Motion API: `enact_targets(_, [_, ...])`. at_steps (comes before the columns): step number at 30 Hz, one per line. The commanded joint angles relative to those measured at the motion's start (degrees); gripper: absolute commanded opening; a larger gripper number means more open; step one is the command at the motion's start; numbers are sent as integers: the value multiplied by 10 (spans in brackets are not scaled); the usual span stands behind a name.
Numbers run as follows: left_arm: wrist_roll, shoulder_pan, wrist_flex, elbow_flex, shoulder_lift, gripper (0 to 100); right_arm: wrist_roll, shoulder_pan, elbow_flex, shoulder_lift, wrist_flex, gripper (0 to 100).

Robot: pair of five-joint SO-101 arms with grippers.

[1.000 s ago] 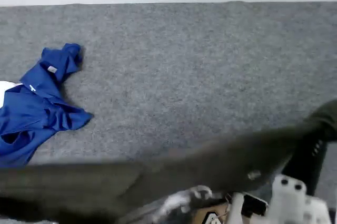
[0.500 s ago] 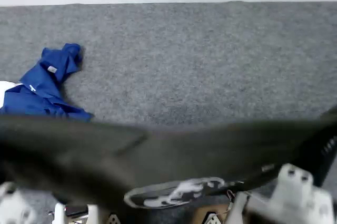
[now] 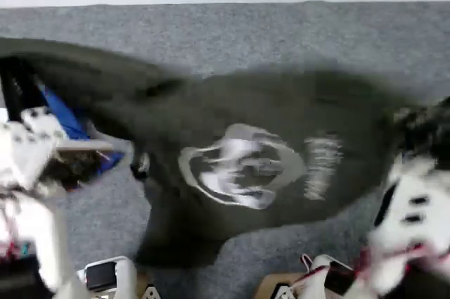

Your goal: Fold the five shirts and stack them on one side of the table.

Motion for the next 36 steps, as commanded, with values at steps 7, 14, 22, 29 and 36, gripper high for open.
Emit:
enact_targets(7, [-9,46,-258,257,1,3,3,-86,245,19,-215,10])
enact_targets(14, [-69,90,-275,278,-4,3,0,-108,282,19,-218,10])
enact_targets(22, [-69,-35,-117,279,-4,3,-27,-224,314,21,-69,10])
enact_targets(29, [-68,-123,79,326,-4,3,-80,-331,289,131,7,10])
enact_targets(36, [-68,-156,97,407,-4,3,-119,-437,108,362,87,10])
